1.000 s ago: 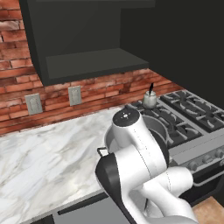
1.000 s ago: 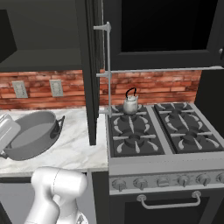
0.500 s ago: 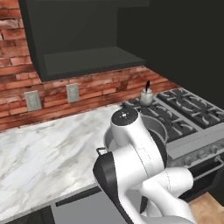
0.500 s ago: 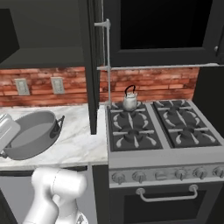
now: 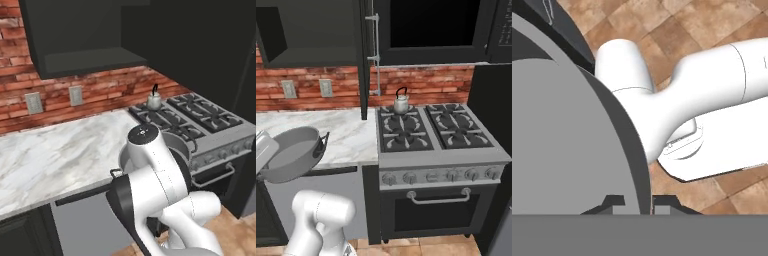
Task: Pick the kettle from the cabinet and place it on a stove burner. Then pick the pot from the counter and place it on another stove burner. Finally, turn both burners on.
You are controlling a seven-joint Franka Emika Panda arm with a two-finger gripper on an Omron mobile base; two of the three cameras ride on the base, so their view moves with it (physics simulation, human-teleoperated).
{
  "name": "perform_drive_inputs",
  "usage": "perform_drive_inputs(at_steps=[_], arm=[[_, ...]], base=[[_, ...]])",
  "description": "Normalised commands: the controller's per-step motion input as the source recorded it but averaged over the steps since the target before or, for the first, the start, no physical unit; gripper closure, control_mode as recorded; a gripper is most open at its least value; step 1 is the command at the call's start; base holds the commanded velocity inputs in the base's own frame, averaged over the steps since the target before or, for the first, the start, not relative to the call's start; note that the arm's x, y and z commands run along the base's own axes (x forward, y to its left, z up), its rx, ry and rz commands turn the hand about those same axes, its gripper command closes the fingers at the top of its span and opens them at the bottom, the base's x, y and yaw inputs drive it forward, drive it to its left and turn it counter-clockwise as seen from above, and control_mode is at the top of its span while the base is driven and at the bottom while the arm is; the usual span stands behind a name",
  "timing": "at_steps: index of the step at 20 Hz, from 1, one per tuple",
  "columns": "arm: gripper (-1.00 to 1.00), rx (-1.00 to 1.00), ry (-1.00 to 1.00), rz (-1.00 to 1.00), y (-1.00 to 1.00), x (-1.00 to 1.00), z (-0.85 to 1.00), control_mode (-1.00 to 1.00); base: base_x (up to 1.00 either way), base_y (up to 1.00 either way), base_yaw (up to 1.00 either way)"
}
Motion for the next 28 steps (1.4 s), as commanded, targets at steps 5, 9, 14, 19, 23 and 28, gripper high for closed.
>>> perform_drive_inputs(at_steps=[5,9,14,19,23,28], arm=[[1.0,0.0,0.0,0.0,0.0,0.0,0.0,1.0],[1.0,0.0,0.0,0.0,0.0,0.0,0.0,1.0],[1.0,0.0,0.0,0.0,0.0,0.0,0.0,1.0],[1.0,0.0,0.0,0.0,0.0,0.0,0.0,1.0],[1.0,0.0,0.0,0.0,0.0,0.0,0.0,1.0],[1.0,0.0,0.0,0.0,0.0,0.0,0.0,1.0]], base=[[-0.57,-0.14,0.0],[-0.43,-0.29,0.01],[-0.31,-0.4,0.06],[-0.14,-0.49,0.1],[-0.02,-0.56,0.09],[-0.05,-0.61,0.09]])
